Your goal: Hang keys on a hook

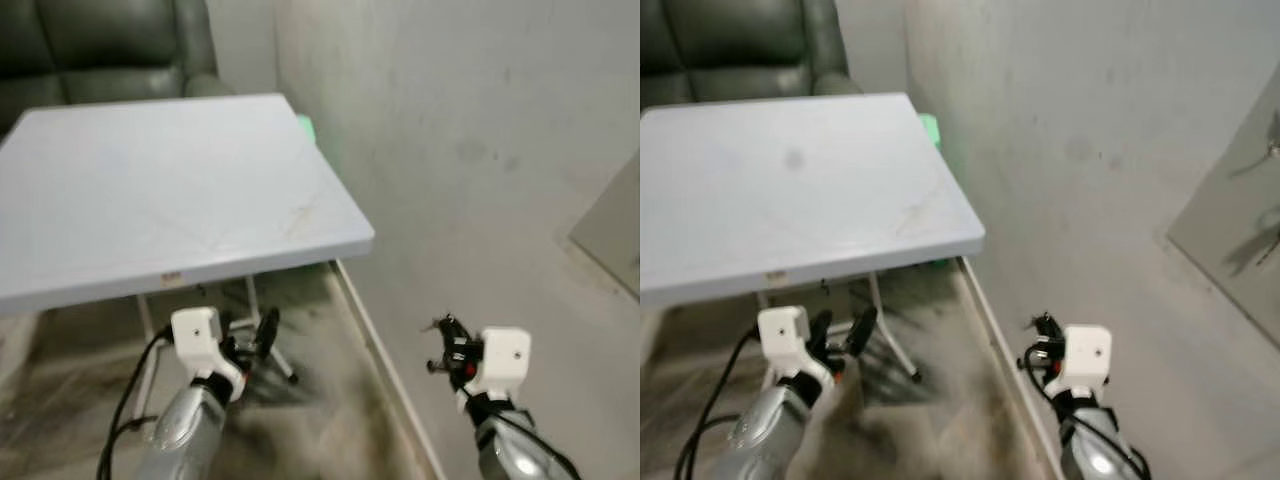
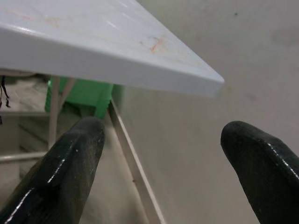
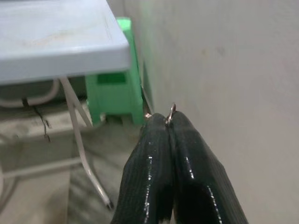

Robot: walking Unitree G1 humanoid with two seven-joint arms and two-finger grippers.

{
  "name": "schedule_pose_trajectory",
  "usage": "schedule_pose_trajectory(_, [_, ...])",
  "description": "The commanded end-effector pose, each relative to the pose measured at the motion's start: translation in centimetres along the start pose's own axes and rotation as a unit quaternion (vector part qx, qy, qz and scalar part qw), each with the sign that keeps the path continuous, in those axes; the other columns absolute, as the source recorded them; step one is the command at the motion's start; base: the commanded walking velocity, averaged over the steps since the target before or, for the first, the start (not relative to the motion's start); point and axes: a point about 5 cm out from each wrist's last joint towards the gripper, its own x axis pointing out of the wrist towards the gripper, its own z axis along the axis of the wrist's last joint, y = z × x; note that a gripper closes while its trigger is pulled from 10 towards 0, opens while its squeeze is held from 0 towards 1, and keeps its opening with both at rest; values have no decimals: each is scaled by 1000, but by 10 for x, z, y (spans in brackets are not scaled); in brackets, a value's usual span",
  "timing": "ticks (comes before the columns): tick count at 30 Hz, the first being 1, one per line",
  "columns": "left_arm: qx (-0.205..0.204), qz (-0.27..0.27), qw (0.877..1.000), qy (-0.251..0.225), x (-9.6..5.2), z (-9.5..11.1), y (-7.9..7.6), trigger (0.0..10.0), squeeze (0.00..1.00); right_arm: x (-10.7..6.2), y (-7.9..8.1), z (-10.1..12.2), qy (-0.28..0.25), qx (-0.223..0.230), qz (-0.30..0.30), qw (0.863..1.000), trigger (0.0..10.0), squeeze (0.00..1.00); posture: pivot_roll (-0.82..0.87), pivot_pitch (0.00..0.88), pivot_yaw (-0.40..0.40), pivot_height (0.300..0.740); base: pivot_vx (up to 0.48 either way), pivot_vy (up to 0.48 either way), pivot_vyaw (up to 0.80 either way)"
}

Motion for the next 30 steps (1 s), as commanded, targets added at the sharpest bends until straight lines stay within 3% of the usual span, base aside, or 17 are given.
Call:
schedule_pose_trajectory(1, [2, -3, 1000, -6, -1, 2, -1, 10000, 0, 0, -2, 4, -6, -2, -3, 1000, 10000, 0, -18, 91, -60, 740, 0, 0, 0])
schedule_pose_trajectory(5, [1, -4, 1000, -24, -1, 6, -1, 10000, 0, 0, -1, 4, -6, -3, -2, 1000, 10000, 0, -18, 91, -60, 740, 0, 0, 0])
schedule_pose_trajectory(19, [-4, -5, 1000, -21, 0, 5, 0, 10000, 0, 1, 0, 7, -12, 2, -1, 1000, 10000, 0, -20, 100, -61, 740, 0, 0, 0])
schedule_pose_trajectory(30, [-6, 0, 1000, -16, 0, 4, -1, 10000, 0, 1, 0, 7, -12, 3, 1, 1000, 10000, 0, -19, 106, -66, 740, 0, 345, 0])
